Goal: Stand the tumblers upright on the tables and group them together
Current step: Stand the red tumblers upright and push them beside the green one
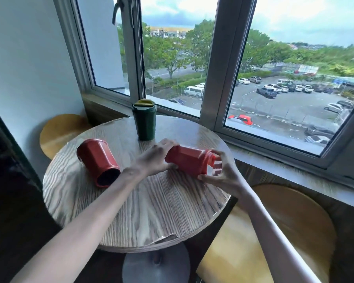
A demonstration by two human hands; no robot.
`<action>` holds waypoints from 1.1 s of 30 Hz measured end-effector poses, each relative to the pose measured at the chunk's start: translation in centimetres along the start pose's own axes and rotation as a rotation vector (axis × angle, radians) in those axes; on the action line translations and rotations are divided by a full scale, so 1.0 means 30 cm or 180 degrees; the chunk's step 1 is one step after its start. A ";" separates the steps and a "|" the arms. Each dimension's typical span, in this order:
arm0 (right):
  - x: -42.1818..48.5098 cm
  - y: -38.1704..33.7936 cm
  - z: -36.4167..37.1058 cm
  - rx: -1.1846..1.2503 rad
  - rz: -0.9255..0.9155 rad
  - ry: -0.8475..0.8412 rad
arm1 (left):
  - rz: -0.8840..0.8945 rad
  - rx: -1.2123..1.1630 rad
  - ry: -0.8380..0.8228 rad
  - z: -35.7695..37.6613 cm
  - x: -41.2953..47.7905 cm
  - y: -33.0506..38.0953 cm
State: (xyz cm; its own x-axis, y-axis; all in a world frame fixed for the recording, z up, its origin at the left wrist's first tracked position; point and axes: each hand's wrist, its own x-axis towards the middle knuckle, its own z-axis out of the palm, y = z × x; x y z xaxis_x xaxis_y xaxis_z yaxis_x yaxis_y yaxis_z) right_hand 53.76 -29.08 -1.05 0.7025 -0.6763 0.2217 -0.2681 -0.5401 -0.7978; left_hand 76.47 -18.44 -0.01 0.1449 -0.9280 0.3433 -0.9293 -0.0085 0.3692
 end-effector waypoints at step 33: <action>0.118 -0.059 -0.052 0.1564 -0.0346 0.0147 | -0.0798 -0.2911 0.0375 0.049 0.026 0.093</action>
State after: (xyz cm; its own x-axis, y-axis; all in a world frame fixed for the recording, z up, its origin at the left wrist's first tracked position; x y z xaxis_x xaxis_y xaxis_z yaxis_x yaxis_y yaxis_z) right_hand 55.69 -31.30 2.01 0.6762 -0.6567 0.3338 0.1547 -0.3164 -0.9359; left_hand 73.49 -19.74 0.02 0.3833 -0.8948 0.2289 -0.2485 0.1388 0.9586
